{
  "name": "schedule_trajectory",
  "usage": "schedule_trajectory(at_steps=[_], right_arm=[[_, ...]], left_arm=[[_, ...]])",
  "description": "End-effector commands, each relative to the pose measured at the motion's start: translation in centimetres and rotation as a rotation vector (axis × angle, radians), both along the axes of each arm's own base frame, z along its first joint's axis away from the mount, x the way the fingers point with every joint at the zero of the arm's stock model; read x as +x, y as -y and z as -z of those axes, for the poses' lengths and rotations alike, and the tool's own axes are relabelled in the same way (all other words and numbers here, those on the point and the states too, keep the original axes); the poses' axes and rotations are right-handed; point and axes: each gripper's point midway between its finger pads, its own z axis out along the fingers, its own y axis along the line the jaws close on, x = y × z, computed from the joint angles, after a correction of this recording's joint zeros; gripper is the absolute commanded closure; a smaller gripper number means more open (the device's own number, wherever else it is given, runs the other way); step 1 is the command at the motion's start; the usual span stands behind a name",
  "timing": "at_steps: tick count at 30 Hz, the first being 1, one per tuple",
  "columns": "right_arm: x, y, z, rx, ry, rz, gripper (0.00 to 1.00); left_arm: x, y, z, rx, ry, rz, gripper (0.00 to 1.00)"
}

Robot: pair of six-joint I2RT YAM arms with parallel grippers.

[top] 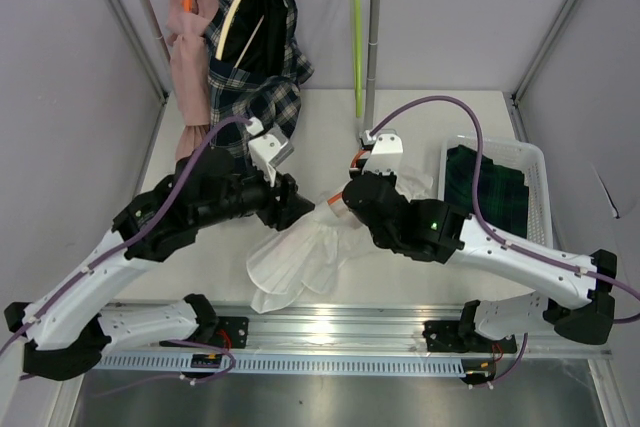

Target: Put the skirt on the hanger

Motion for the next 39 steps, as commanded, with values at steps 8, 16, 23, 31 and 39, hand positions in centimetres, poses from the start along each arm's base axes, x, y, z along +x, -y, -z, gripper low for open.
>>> schedule_trajectory(at_steps=[8,16,23,31,39], right_arm=[[-0.1,-0.4,-4.5,0.112,0.032,-0.029,1.0],[-0.3,-0.4,-5.0,0.117,0.03,-0.04,1.0],[-0.5,-0.6,-4.8,0.119,0.022,-0.057,1.0],[-0.3,-0.3,-4.6,0.111,0.019,-0.05,0.89],[0.5,2.0,-4.7,0.188,0.005,-0.054,0.59]], left_arm=[[-0.9,2.6,2.6,0.043,-0.001,0.168,0.42],[-0.2,3.9,4.8,0.095,-0.031,0.153,0.45],[0.5,4.3,6.1,0.112,-0.03,0.105,0.76],[0.6,3.5,5.4,0.089,-0.01,0.068,1.0],[0.2,2.2,3.9,0.049,0.012,0.037,1.0]])
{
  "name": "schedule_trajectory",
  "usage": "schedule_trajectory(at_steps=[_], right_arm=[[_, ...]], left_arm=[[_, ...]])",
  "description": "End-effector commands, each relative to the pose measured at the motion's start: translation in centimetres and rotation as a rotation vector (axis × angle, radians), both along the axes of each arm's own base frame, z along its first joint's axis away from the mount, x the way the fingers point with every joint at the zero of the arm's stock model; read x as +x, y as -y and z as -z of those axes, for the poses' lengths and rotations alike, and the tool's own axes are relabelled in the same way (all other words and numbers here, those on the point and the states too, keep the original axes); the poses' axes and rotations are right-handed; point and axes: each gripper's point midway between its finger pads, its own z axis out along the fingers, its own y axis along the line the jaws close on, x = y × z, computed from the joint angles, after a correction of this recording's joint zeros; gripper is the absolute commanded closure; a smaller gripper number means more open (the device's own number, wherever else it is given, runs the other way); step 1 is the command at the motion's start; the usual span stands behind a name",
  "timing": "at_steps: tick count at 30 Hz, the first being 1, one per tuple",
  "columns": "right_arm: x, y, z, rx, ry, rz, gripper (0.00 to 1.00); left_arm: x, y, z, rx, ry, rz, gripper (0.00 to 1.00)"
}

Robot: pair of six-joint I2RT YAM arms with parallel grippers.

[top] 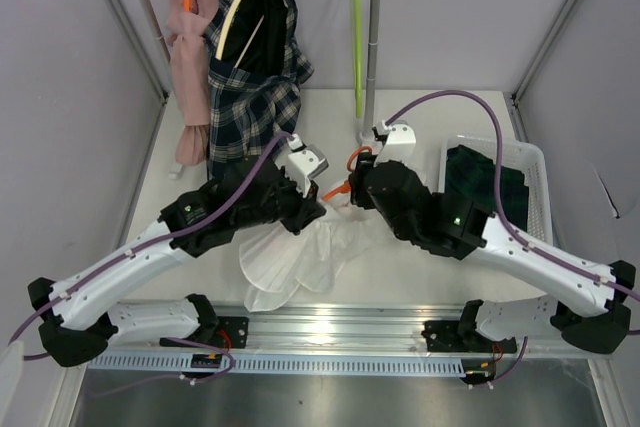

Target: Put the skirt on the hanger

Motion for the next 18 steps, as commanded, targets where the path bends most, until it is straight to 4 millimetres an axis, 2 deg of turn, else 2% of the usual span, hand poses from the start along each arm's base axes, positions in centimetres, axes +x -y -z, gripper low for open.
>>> schedule_trajectory(at_steps=[1,3,5,10,11,13,18], right_arm=[[0.9,2.0,-2.5,0.13,0.04,0.039,0.58],[1.2,2.8,-2.5,0.16,0.032,0.035,0.58],[1.5,3.5,-1.6,0.163,0.016,0.047,0.59],[1.4,5.1,-1.1,0.154,0.02,0.081,0.59],[1.4,5.2,-0.9,0.153,0.02,0.079,0.57],[1.1,4.9,-1.8,0.194,0.041,0.049,0.53],[0.8,3.9,-2.9,0.22,0.069,-0.017,0.51]], left_arm=[[-0.6,-0.4,-2.3,-0.077,0.035,-0.003,1.0],[-0.8,-0.6,-2.8,-0.092,0.041,0.001,1.0],[-0.9,-0.7,-3.2,-0.1,0.042,0.002,1.0],[-1.1,-1.0,-3.1,-0.091,0.035,-0.001,1.0],[-1.1,-1.0,-2.9,-0.087,0.034,-0.001,1.0],[-1.2,-1.0,-2.7,-0.084,0.027,0.001,1.0],[-1.1,-0.9,-2.2,-0.078,0.017,-0.004,1.0]])
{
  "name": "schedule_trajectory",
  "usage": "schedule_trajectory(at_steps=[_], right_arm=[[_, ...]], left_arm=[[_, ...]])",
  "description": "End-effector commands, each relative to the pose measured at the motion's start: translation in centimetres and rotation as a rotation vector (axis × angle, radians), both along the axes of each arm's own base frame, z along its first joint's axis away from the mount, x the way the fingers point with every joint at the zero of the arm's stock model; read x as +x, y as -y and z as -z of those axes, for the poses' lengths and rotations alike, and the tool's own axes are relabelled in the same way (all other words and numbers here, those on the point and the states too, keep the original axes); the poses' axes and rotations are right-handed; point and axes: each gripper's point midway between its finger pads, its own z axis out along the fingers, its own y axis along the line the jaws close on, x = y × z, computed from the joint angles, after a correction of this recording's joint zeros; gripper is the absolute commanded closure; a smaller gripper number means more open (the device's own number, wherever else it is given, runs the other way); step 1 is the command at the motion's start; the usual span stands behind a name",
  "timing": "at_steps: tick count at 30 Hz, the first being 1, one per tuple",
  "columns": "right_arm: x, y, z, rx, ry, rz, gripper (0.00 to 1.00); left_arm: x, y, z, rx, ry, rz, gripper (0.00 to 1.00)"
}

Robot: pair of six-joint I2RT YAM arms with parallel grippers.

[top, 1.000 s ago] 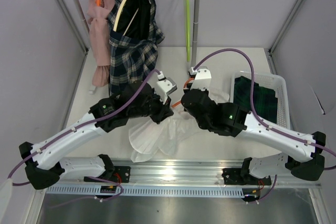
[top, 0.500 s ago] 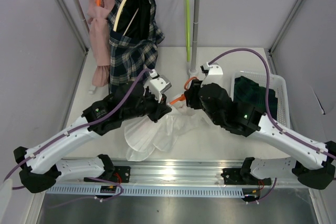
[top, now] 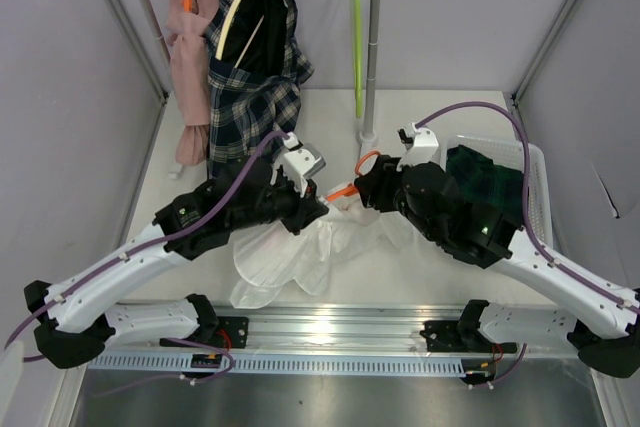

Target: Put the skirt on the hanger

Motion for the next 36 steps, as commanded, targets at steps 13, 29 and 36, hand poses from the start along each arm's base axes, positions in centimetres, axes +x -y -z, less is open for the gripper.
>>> schedule_trajectory(at_steps=[13,29,36], right_arm=[[-0.4,1.1,-4.7,0.085,0.18,-0.038,0.35],[0.5,5.1,-6.4,0.101,0.18,0.09,0.34],[0.2,5.9,-7.9,0.113,0.195,0.093,0.34]], left_arm=[[0.7,-2.4,0.2,0.011,-0.039,-0.146,1.0],[6.7,-8.5,-6.7,-0.077,-0.004,-0.555,1.0],[11.0,-8.1,-11.5,-0.154,0.064,-0.627,1.0]])
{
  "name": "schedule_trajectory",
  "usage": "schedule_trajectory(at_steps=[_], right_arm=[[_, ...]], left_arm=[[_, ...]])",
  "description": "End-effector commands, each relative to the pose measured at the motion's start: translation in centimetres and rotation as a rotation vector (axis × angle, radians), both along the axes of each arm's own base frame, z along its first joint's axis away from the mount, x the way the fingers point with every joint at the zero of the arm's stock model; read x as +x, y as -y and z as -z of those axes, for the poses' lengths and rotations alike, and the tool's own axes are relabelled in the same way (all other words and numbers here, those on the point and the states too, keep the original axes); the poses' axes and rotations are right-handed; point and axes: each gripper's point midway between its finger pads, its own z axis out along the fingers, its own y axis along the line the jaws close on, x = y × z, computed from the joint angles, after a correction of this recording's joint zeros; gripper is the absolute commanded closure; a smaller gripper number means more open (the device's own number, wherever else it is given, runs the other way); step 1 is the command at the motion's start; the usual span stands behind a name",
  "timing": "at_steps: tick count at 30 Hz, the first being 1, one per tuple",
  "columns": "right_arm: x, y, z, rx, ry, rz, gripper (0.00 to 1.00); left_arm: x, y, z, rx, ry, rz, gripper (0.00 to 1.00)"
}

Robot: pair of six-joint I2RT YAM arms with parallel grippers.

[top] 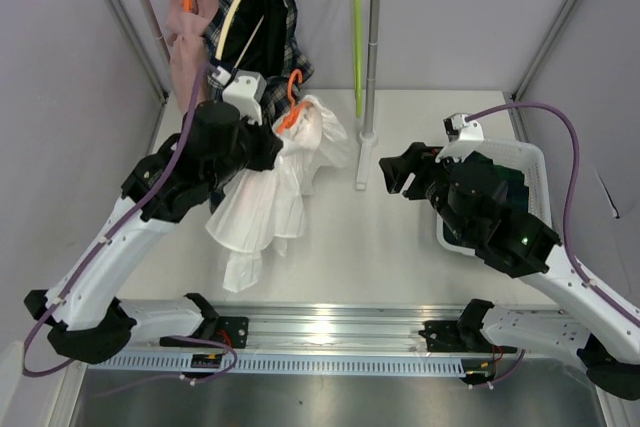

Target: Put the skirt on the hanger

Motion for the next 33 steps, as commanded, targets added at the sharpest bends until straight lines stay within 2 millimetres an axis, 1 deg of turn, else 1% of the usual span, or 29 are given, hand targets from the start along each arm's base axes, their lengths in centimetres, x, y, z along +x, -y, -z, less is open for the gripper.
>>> schedule_trajectory(at_steps=[1,2,3,4,5,6,7,8,9,10,11,13,14,15,16,17,19,20,21,23,24,25,29,33], right_arm=[[-0.5,1.3,-3.1,0.048,0.049,0.011,0.34],[-0.6,1.4,-3.3,0.047,0.051,0.011,0.34],[-0.6,1.5,-3.5,0.05,0.054,0.012,0.34],[-0.7,1.6,-3.6,0.047,0.055,0.013,0.34],[-0.8,1.8,-3.8,0.048,0.057,0.015,0.34],[-0.8,1.9,-3.9,0.049,0.059,0.018,0.34],[-0.8,1.9,-3.9,0.049,0.058,0.016,0.34],[-0.8,1.9,-4.0,0.045,0.059,0.014,0.34],[-0.8,2.0,-4.0,0.046,0.057,0.016,0.34],[-0.9,2.1,-4.1,0.045,0.059,0.016,0.34],[-0.9,2.1,-4.1,0.045,0.057,0.018,0.34],[-0.9,2.3,-4.1,0.044,0.059,0.019,0.34],[-1.0,2.4,-4.2,0.045,0.06,0.019,0.34],[-1.0,2.4,-4.3,0.043,0.063,0.02,0.34],[-1.1,2.6,-4.3,0.046,0.063,0.023,0.34],[-1.1,2.7,-4.3,0.043,0.061,0.026,0.34],[-1.2,2.9,-4.3,0.041,0.06,0.028,0.34],[-1.2,3.0,-4.3,0.042,0.061,0.031,0.34],[-1.2,3.1,-4.3,0.041,0.063,0.034,0.34],[-1.3,3.3,-4.1,0.037,0.06,0.038,0.34],[-1.3,3.5,-4.1,0.037,0.061,0.043,0.33],[-1.3,3.5,-4.1,0.033,0.061,0.044,0.33],[-1.2,3.5,-4.0,0.026,0.059,0.042,0.34],[-1.2,3.7,-3.7,0.02,0.055,0.048,0.34]], left_arm=[[3.2,0.3,-5.4,-0.088,0.129,-0.06,1.0],[3.6,0.2,-6.5,-0.101,0.149,-0.07,1.0],[4.7,0.7,-6.6,-0.099,0.155,-0.074,1.0],[5.2,0.8,-6.9,-0.101,0.164,-0.079,1.0],[5.7,0.3,-9.3,-0.133,0.209,-0.096,1.0],[6.3,0.3,-9.5,-0.129,0.212,-0.099,1.0],[7.7,0.5,-8.9,-0.113,0.196,-0.114,1.0],[7.9,0.1,-11.5,-0.144,0.243,-0.126,1.0],[8.6,0.1,-11.6,-0.142,0.244,-0.135,1.0],[9.9,0.0,-11.9,-0.146,0.246,-0.148,1.0],[10.5,0.0,-12.2,-0.151,0.25,-0.155,1.0],[11.7,-0.7,-14.1,-0.185,0.301,-0.179,1.0],[12.7,-0.1,-13.9,-0.193,0.297,-0.163,1.0],[12.9,-0.2,-14.7,-0.209,0.319,-0.163,1.0],[13.5,-0.7,-15.1,-0.217,0.333,-0.173,1.0],[14.0,-0.3,-15.6,-0.235,0.352,-0.154,1.0],[14.6,-0.7,-16.3,-0.256,0.376,-0.154,1.0],[14.7,-0.4,-16.9,-0.269,0.4,-0.131,1.0],[14.7,-0.4,-17.1,-0.272,0.407,-0.129,1.0],[14.7,-0.4,-17.6,-0.277,0.426,-0.121,1.0],[14.5,-0.7,-18.4,-0.289,0.449,-0.133,1.0],[14.6,-0.9,-18.7,-0.294,0.461,-0.139,1.0],[14.3,-1.0,-20.4,-0.328,0.514,-0.134,1.0],[14.3,-1.4,-21.2,-0.336,0.534,-0.157,1.0]])
